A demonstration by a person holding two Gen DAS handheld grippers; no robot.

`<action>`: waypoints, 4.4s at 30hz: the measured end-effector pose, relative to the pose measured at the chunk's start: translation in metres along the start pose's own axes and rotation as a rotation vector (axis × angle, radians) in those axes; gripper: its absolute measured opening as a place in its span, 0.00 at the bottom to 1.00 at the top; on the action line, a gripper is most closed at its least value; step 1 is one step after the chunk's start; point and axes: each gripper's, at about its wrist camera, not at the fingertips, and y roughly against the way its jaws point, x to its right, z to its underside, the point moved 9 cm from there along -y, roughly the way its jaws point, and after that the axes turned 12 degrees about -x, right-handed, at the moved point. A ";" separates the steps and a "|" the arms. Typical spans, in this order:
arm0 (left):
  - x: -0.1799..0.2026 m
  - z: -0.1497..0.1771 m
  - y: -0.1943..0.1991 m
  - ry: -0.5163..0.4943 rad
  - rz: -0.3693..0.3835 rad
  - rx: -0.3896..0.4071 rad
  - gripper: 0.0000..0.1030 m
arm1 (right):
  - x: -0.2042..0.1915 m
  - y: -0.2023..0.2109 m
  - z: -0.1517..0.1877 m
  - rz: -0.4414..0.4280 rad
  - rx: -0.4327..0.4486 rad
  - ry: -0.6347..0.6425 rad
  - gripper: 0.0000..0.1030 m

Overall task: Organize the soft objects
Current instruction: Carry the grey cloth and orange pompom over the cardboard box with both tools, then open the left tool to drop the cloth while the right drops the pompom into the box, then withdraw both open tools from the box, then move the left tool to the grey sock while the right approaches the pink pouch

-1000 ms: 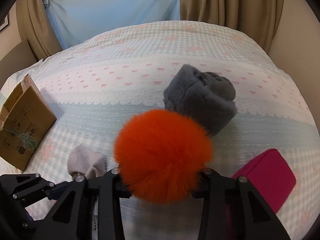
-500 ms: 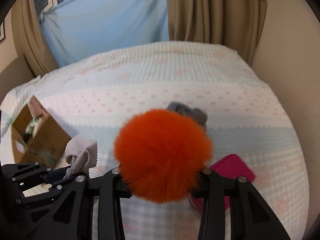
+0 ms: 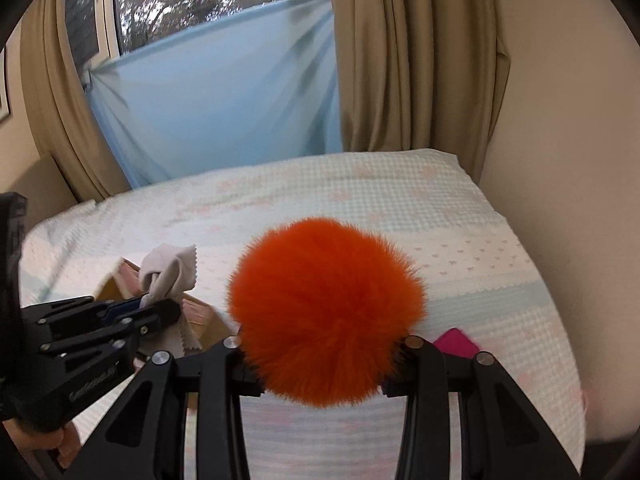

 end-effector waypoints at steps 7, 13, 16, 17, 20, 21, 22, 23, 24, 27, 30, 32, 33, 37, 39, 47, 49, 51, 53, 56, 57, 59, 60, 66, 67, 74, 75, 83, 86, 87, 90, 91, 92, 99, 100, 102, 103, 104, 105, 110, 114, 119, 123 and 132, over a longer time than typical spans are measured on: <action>-0.081 0.000 0.066 0.008 -0.011 0.018 0.11 | -0.088 0.028 -0.006 -0.022 0.019 -0.017 0.35; -0.155 0.008 0.090 0.007 -0.021 -0.009 0.11 | -0.148 0.013 -0.005 -0.053 -0.036 -0.063 0.35; -0.183 0.010 0.092 -0.010 -0.028 -0.030 0.11 | -0.171 -0.001 -0.003 -0.062 -0.064 -0.107 0.35; -0.191 0.010 0.091 -0.016 -0.027 -0.038 0.11 | -0.179 -0.006 -0.002 -0.063 -0.072 -0.121 0.35; -0.216 0.011 0.081 -0.026 -0.028 -0.081 0.11 | -0.198 -0.023 0.000 -0.052 -0.104 -0.143 0.35; -0.223 0.011 0.075 -0.025 -0.022 -0.098 0.11 | -0.203 -0.027 0.001 -0.051 -0.112 -0.146 0.35; -0.231 0.012 0.066 -0.025 -0.017 -0.120 0.11 | -0.207 -0.032 0.004 -0.047 -0.120 -0.145 0.35; -0.236 0.013 0.057 -0.030 -0.022 -0.139 0.11 | -0.213 -0.040 0.006 -0.040 -0.133 -0.141 0.35; -0.242 0.014 0.047 -0.033 -0.028 -0.164 0.11 | -0.216 -0.046 0.006 -0.037 -0.142 -0.136 0.35; -0.256 0.017 0.017 -0.021 -0.024 -0.232 0.11 | -0.225 -0.065 0.012 -0.026 -0.172 -0.120 0.35; -0.266 0.020 -0.011 0.005 -0.007 -0.300 0.11 | -0.230 -0.085 0.016 -0.024 -0.203 -0.102 0.35; -0.269 0.022 -0.029 0.017 0.003 -0.341 0.11 | -0.230 -0.101 0.019 -0.018 -0.231 -0.086 0.35; -0.269 0.022 -0.037 0.019 0.007 -0.358 0.11 | -0.230 -0.107 0.020 -0.017 -0.243 -0.078 0.35; -0.267 0.024 -0.069 0.012 0.018 -0.416 0.11 | -0.227 -0.137 0.031 -0.008 -0.301 -0.049 0.35; -0.266 0.024 -0.085 0.009 0.021 -0.444 0.11 | -0.226 -0.156 0.040 -0.016 -0.341 -0.050 0.35; -0.267 0.046 -0.146 0.017 0.018 -0.582 0.11 | -0.218 -0.212 0.077 -0.039 -0.485 -0.051 0.35; -0.266 0.049 -0.153 0.011 0.010 -0.601 0.11 | -0.218 -0.220 0.085 -0.042 -0.512 -0.040 0.35; -0.266 0.049 -0.158 -0.001 -0.008 -0.617 0.11 | -0.219 -0.224 0.091 -0.045 -0.527 -0.017 0.35; -0.266 0.046 -0.160 -0.013 -0.015 -0.630 0.15 | -0.222 -0.225 0.092 -0.061 -0.533 -0.005 0.36; -0.264 0.038 -0.159 -0.039 -0.020 -0.631 0.84 | -0.228 -0.227 0.094 -0.105 -0.546 -0.004 0.54; -0.265 0.035 -0.157 -0.047 -0.035 -0.620 1.00 | -0.229 -0.228 0.094 -0.117 -0.549 -0.006 0.62; -0.265 0.029 -0.152 -0.060 -0.041 -0.591 1.00 | -0.231 -0.228 0.093 -0.131 -0.544 -0.004 0.94; -0.266 0.029 -0.152 -0.061 -0.044 -0.596 1.00 | -0.232 -0.227 0.094 -0.143 -0.543 0.001 1.00; -0.270 0.030 -0.147 -0.036 -0.035 -0.592 1.00 | -0.233 -0.223 0.092 -0.144 -0.521 0.015 1.00; -0.270 0.030 -0.145 -0.033 -0.032 -0.588 1.00 | -0.232 -0.220 0.090 -0.140 -0.513 0.013 1.00; -0.267 0.027 -0.121 -0.028 -0.039 -0.543 1.00 | -0.229 -0.201 0.078 -0.124 -0.466 0.015 1.00; -0.267 0.027 -0.114 -0.022 -0.039 -0.530 1.00 | -0.229 -0.197 0.076 -0.120 -0.457 0.016 1.00; -0.268 0.026 -0.056 0.014 -0.047 -0.437 1.00 | -0.240 -0.155 0.064 -0.086 -0.403 0.084 1.00; -0.265 0.028 -0.027 0.015 -0.051 -0.396 1.00 | -0.242 -0.132 0.059 -0.062 -0.383 0.092 1.00; -0.264 0.029 -0.017 0.018 -0.053 -0.377 1.00 | -0.242 -0.122 0.056 -0.061 -0.370 0.084 1.00; -0.260 0.030 0.016 0.036 -0.055 -0.318 1.00 | -0.241 -0.091 0.049 -0.045 -0.322 0.074 1.00; -0.258 0.032 0.029 0.044 -0.054 -0.297 1.00 | -0.240 -0.081 0.047 -0.031 -0.302 0.075 1.00; -0.255 0.033 0.041 0.051 -0.054 -0.276 1.00 | -0.239 -0.072 0.045 -0.018 -0.284 0.075 1.00; -0.233 0.046 0.115 0.044 -0.068 -0.144 1.00 | -0.224 0.009 0.037 0.026 -0.156 0.016 1.00; -0.229 0.048 0.129 0.038 -0.074 -0.115 1.00 | -0.219 0.020 0.037 0.045 -0.131 -0.001 1.00; -0.222 0.050 0.149 0.025 -0.086 -0.067 1.00 | -0.208 0.046 0.037 0.091 -0.072 -0.042 1.00; -0.218 0.052 0.161 0.015 -0.098 -0.038 1.00 | -0.203 0.057 0.038 0.102 -0.052 -0.059 1.00; -0.215 0.054 0.171 0.007 -0.116 -0.012 1.00 | -0.199 0.068 0.039 0.113 -0.027 -0.079 1.00; -0.212 0.055 0.181 0.001 -0.127 0.012 1.00 | -0.194 0.081 0.041 0.124 0.004 -0.099 1.00; -0.192 0.060 0.215 -0.010 -0.115 0.106 1.00 | -0.169 0.130 0.050 0.219 0.108 -0.177 1.00; -0.169 0.055 0.233 -0.054 -0.087 0.163 1.00 | -0.153 0.158 0.058 0.229 0.145 -0.237 1.00; -0.139 0.044 0.237 -0.094 -0.029 0.183 1.00 | -0.130 0.180 0.065 0.271 0.178 -0.297 1.00; -0.106 0.034 0.224 -0.156 0.034 0.163 1.00 | -0.102 0.185 0.074 0.371 0.148 -0.334 1.00; -0.037 0.006 0.165 -0.240 0.087 0.076 1.00 | -0.031 0.182 0.072 0.420 0.121 -0.417 1.00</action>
